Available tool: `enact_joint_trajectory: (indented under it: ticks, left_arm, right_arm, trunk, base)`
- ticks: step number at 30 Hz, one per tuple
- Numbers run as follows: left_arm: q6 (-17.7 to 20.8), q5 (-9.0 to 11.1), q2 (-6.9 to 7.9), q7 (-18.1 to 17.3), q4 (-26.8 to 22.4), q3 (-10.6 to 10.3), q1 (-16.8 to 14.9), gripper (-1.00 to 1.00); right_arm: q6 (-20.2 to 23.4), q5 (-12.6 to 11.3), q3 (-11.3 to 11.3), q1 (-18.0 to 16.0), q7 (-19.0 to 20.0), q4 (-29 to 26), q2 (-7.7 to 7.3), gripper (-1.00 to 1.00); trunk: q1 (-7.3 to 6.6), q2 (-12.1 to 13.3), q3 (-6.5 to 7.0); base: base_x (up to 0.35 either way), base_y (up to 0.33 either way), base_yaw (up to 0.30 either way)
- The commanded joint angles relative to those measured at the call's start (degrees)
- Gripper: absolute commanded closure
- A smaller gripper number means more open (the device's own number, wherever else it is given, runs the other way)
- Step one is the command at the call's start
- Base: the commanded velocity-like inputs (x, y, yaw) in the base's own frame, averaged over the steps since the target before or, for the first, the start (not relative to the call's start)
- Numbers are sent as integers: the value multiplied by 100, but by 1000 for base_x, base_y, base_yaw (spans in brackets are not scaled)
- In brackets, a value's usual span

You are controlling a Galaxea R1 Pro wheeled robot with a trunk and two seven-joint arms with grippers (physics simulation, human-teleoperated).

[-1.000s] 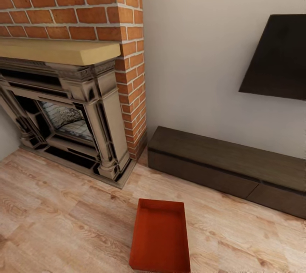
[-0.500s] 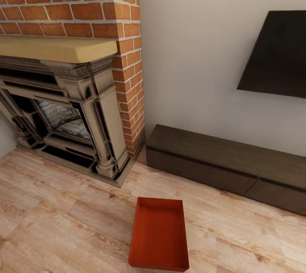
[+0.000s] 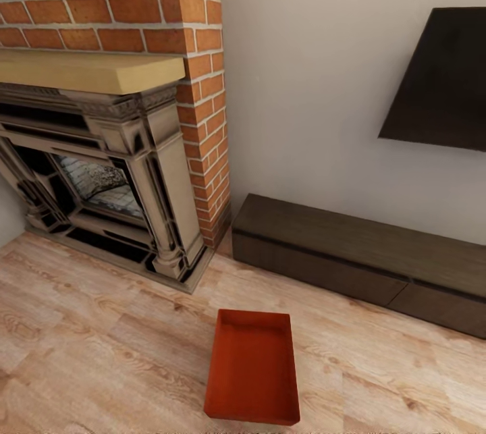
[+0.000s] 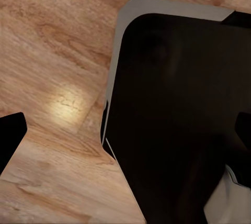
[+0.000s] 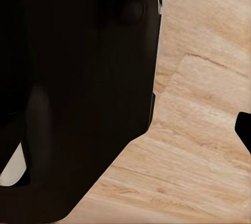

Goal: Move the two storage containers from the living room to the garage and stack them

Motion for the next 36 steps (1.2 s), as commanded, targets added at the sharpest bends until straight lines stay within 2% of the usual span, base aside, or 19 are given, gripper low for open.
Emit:
enact_joint_trajectory:
  ticks: [1, 22, 36]
  left_arm:
    - [-11, 29, -1, 5, 3, 21, -3, -100]
    - [-11, 29, -1, 5, 3, 21, -3, -100]
    - [-11, 29, -1, 5, 3, 21, -3, -100]
  right_arm:
    - [-27, -19, 45, -5, 12, 12, -2, -100]
    - [-27, -26, 38, -5, 8, 12, -1, -100]
    - [-27, -13, 48, -5, 7, 12, 4, -100]
  trunk:
    - [0, -4, -15]
    - [0, -4, -211]
    - [0, -4, -337]
  base:
    - [0, 0, 0]
    - [0, 0, -1]
    - [0, 0, -62]
